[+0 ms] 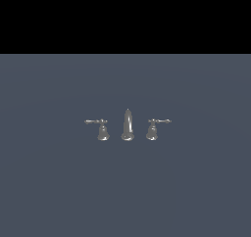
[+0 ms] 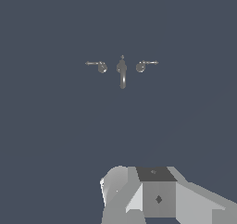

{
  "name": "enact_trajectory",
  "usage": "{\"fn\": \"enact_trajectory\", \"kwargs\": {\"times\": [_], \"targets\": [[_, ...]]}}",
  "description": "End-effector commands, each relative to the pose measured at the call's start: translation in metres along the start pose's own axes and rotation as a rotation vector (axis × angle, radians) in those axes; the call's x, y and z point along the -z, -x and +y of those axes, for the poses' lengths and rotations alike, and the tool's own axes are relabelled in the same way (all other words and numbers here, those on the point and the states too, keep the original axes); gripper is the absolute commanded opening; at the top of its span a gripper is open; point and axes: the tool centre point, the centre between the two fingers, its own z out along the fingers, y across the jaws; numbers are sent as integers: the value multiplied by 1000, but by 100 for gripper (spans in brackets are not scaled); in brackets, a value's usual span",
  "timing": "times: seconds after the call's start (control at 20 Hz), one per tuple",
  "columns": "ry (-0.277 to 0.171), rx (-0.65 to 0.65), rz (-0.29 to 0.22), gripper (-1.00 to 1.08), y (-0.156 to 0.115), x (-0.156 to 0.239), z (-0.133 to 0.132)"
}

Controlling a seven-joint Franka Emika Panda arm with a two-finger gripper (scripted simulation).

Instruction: Turn on the faucet by rotating a designated handle.

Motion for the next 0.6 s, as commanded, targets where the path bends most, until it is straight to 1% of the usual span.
{"fn": "enact_trajectory", "kwargs": {"times": [0.0,0.3,0.55], "targets": [[0,0,0,-100,0,0,0],[0,-19,0,-100,-1,-5,-4],[0,-65,-1,-100,-4,-17,-12]]}}
